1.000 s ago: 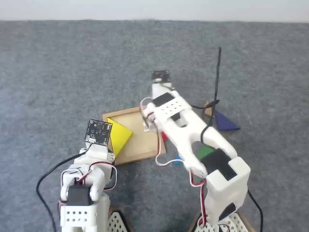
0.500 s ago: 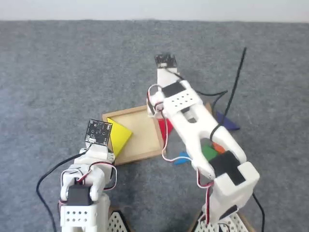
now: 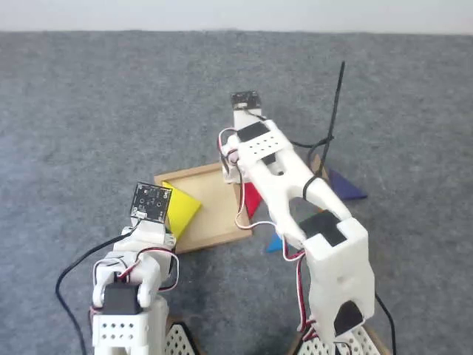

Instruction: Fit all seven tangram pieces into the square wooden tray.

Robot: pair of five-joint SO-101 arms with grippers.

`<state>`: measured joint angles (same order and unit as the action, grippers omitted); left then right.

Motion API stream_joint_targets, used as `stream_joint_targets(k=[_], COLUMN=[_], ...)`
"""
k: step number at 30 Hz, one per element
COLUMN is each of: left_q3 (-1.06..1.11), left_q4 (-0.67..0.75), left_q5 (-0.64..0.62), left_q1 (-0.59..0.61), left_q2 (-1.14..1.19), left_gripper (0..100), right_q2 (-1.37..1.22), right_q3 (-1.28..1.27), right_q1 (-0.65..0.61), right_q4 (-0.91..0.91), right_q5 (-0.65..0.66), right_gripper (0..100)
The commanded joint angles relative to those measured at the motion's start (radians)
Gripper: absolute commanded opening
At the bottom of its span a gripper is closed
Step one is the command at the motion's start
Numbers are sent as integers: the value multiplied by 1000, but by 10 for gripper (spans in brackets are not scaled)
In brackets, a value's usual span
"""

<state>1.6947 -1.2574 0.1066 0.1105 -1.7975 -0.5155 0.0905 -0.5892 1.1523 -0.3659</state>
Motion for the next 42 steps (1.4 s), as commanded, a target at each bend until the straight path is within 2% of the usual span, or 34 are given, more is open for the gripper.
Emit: stream_joint_targets(k=[1,8,14,24,31,36,42], left_q3=[-12,-12,-12,-12,-12,-12,-12], left_q4=[-5,-5,-5,-5,-5,-5,-5], left_q5=[-8,-8,-8,-8,-8,-8,-8], left_q1=[3,3,3,3,3,3,2], left_q2=[-18,-18,-18,-18,-18,-18,-18], left_gripper=[13,13,13,13,13,13,13], right_q2=[-1,-4,-7,87,147,151,185], right_q3=[34,29,28,29,8,2,2], right_q1=[-64,-68,-68,-79,-173,-202,-234], right_q4=[19,22,22,47,76,79,105], right_q5=[5,5,5,-18,-34,-32,-32], right_gripper=[309,306,226,220,217,136,146])
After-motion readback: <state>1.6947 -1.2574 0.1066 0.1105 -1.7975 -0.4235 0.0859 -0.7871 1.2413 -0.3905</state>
